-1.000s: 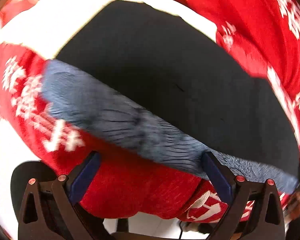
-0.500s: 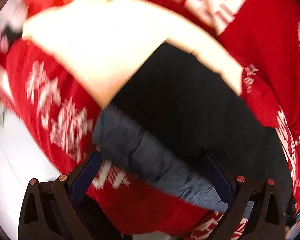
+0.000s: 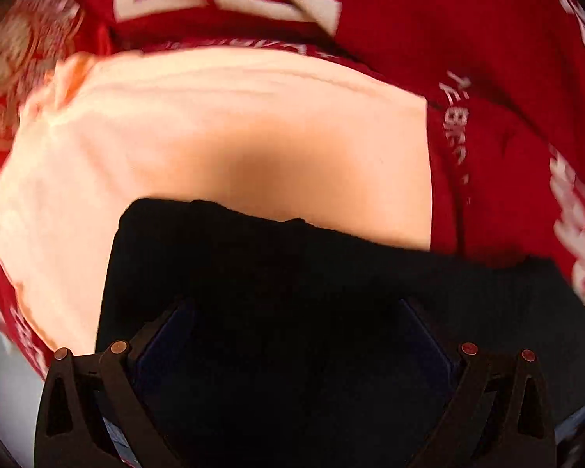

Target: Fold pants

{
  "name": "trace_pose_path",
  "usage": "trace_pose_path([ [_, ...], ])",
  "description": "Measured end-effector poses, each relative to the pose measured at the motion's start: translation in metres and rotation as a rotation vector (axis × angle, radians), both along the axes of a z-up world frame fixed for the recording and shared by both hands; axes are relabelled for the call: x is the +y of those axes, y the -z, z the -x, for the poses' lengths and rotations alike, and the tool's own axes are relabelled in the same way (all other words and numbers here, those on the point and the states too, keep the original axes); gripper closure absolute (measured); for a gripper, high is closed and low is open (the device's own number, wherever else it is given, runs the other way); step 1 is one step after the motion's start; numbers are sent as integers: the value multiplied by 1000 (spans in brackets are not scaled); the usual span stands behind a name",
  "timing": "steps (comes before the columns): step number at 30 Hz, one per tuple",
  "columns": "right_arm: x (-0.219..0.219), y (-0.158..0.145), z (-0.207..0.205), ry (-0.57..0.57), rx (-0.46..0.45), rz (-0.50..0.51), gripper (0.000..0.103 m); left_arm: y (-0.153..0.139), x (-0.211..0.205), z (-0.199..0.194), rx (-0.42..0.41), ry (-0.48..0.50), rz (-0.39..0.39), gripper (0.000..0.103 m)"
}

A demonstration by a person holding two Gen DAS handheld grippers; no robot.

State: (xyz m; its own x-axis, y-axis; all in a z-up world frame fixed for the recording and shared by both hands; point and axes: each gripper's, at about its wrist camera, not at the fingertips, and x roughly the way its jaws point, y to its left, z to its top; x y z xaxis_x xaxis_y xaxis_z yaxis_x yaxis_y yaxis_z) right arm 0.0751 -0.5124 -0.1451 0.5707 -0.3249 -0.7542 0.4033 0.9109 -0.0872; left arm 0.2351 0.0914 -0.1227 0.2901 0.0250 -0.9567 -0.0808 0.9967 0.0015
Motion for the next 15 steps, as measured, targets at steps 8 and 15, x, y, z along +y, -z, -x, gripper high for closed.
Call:
trace_pose_path([
  [8, -6, -13, -4, 11, 79, -65, 0, -43, -85, 63, -44, 137, 180, 1],
  [15, 24, -57, 51, -48, 12, -90, 0, -30, -258, 114, 3, 457, 137, 1],
])
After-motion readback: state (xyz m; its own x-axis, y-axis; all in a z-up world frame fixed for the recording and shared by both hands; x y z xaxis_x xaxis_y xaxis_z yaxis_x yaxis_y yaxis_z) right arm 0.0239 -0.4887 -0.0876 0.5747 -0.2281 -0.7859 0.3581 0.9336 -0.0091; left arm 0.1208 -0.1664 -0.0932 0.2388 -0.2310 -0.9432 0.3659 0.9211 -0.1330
